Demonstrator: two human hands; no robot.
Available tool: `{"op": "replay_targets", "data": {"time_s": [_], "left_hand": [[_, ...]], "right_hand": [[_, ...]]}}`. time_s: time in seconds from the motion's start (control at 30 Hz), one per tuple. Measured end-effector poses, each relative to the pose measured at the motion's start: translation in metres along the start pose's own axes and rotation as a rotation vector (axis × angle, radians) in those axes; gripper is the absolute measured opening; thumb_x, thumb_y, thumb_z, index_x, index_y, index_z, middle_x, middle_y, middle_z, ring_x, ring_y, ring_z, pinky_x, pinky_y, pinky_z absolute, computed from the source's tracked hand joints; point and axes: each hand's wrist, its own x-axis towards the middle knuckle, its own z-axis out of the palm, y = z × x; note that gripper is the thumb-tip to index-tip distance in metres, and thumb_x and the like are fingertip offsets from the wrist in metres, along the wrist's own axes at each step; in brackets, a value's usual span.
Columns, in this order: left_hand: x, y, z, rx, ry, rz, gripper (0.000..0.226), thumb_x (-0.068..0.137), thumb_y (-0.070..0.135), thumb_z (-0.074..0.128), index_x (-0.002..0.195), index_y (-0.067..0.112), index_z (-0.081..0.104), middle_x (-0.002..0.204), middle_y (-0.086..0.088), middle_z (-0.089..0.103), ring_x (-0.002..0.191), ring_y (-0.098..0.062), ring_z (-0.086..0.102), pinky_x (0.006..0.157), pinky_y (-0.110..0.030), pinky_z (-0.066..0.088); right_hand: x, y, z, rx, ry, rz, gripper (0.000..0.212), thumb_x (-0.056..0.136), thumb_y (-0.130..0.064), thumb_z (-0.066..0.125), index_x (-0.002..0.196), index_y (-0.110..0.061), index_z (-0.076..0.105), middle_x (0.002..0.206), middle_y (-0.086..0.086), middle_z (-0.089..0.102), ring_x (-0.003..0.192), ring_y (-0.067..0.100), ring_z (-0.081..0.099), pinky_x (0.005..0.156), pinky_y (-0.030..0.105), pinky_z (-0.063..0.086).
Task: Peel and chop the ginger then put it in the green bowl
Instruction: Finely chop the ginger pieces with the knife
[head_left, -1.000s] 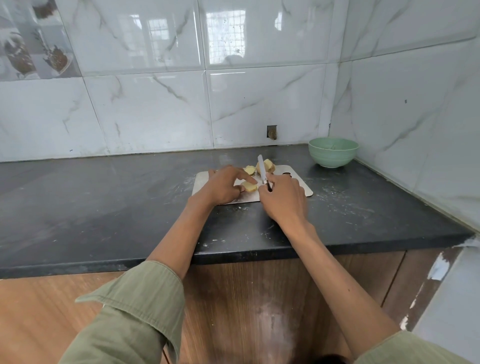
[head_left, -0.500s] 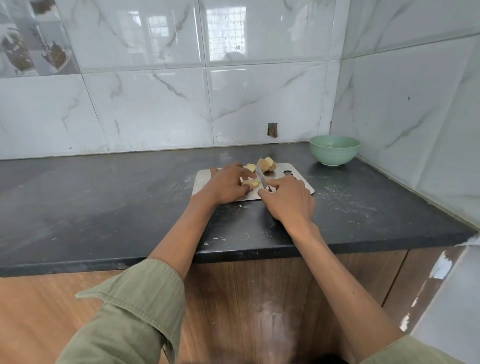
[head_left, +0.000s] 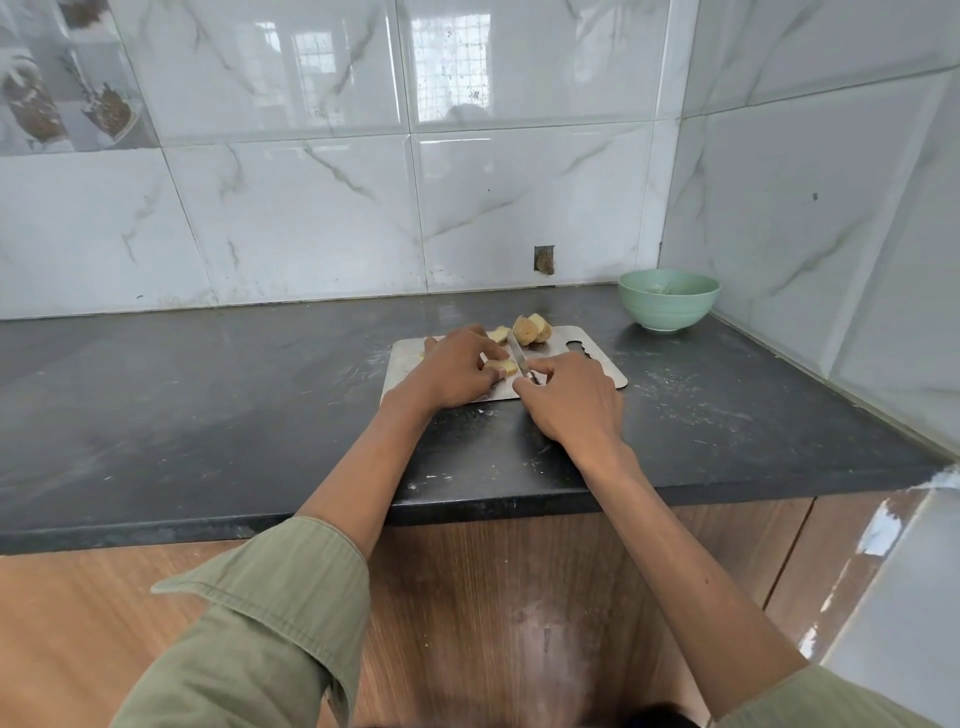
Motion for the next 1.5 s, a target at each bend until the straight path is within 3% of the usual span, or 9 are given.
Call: {"op": "replay_targets", "data": {"time_s": [0.17, 0.33, 0.5, 1.03, 1.17, 1.23, 1.3, 1.4, 1.5], "left_hand": [[0.002, -0.003, 0.002, 0.012, 0.06, -0.044, 0.021, 0.086, 0.042, 0.071, 0.098, 0.025, 0.076, 0.101, 0.009, 0.062, 0.091, -0.015, 0.062, 0.091, -0.04, 0.043], [0.002, -0.002, 0.001, -0.005, 0.033, -0.023, 0.028, 0.087, 0.041, 0.07, 0.108, 0.024, 0.076, 0.102, 0.01, 0.062, 0.088, -0.014, 0.063, 0.088, -0.04, 0.045], [0.006, -0.007, 0.006, 0.008, -0.001, -0.021, 0.024, 0.084, 0.048, 0.062, 0.101, 0.038, 0.076, 0.102, 0.009, 0.06, 0.089, -0.015, 0.063, 0.093, -0.055, 0.047], [0.005, -0.006, 0.004, -0.019, 0.028, -0.012, 0.01, 0.089, 0.03, 0.077, 0.098, 0.029, 0.08, 0.094, 0.012, 0.061, 0.093, -0.016, 0.064, 0.09, -0.046, 0.052], [0.004, -0.004, 0.004, -0.019, 0.031, -0.031, 0.009, 0.089, 0.032, 0.079, 0.097, 0.029, 0.081, 0.081, 0.024, 0.056, 0.091, -0.013, 0.062, 0.096, -0.047, 0.048], [0.003, -0.003, 0.003, -0.025, 0.034, -0.028, 0.01, 0.089, 0.032, 0.079, 0.098, 0.027, 0.081, 0.083, 0.022, 0.059, 0.089, -0.012, 0.061, 0.094, -0.043, 0.048], [0.002, 0.0, 0.002, -0.029, 0.038, -0.018, 0.014, 0.091, 0.029, 0.078, 0.103, 0.022, 0.08, 0.088, 0.014, 0.064, 0.088, -0.01, 0.059, 0.085, -0.033, 0.047], [0.002, 0.002, 0.001, -0.022, 0.034, -0.018, 0.018, 0.092, 0.028, 0.077, 0.107, 0.02, 0.08, 0.088, 0.012, 0.061, 0.09, -0.01, 0.059, 0.073, -0.024, 0.041], [0.002, 0.001, 0.002, -0.026, 0.043, -0.034, 0.017, 0.09, 0.032, 0.079, 0.106, 0.024, 0.08, 0.091, 0.012, 0.066, 0.09, -0.01, 0.059, 0.081, -0.03, 0.043]], "right_hand": [[-0.001, -0.001, -0.001, 0.01, -0.003, -0.04, 0.036, 0.091, -0.048, 0.06, 0.123, -0.041, 0.073, 0.115, 0.001, 0.07, 0.104, 0.027, 0.065, 0.07, 0.031, 0.038], [0.001, 0.0, 0.002, -0.003, -0.009, -0.059, 0.039, 0.09, -0.05, 0.06, 0.126, -0.042, 0.072, 0.114, 0.001, 0.073, 0.104, 0.027, 0.066, 0.07, 0.031, 0.04], [0.003, 0.002, 0.006, -0.012, -0.031, -0.064, 0.038, 0.088, -0.048, 0.059, 0.123, -0.043, 0.073, 0.108, 0.003, 0.072, 0.099, 0.029, 0.066, 0.07, 0.032, 0.042], [0.002, 0.005, 0.005, 0.029, -0.023, -0.097, 0.038, 0.087, -0.047, 0.063, 0.123, -0.04, 0.074, 0.111, 0.006, 0.072, 0.105, 0.032, 0.065, 0.073, 0.033, 0.041], [0.002, 0.005, 0.003, 0.01, -0.089, -0.117, 0.029, 0.085, -0.045, 0.059, 0.104, -0.031, 0.078, 0.093, 0.006, 0.068, 0.093, 0.032, 0.06, 0.069, 0.033, 0.039], [0.004, 0.005, 0.002, -0.028, -0.125, -0.128, 0.019, 0.085, -0.041, 0.059, 0.08, -0.023, 0.065, 0.078, 0.004, 0.057, 0.081, 0.031, 0.052, 0.065, 0.033, 0.035], [0.007, 0.003, 0.0, -0.051, -0.146, -0.149, 0.025, 0.083, -0.036, 0.059, 0.067, -0.021, 0.047, 0.066, -0.001, 0.044, 0.074, 0.03, 0.045, 0.059, 0.033, 0.029], [0.011, 0.001, -0.002, -0.099, -0.165, -0.168, 0.025, 0.083, -0.032, 0.059, 0.066, -0.019, 0.046, 0.064, -0.002, 0.041, 0.073, 0.03, 0.045, 0.057, 0.034, 0.025], [0.013, 0.002, 0.001, -0.099, -0.163, -0.16, 0.023, 0.083, -0.032, 0.06, 0.068, -0.017, 0.052, 0.066, 0.001, 0.046, 0.075, 0.033, 0.05, 0.057, 0.034, 0.027]]}}
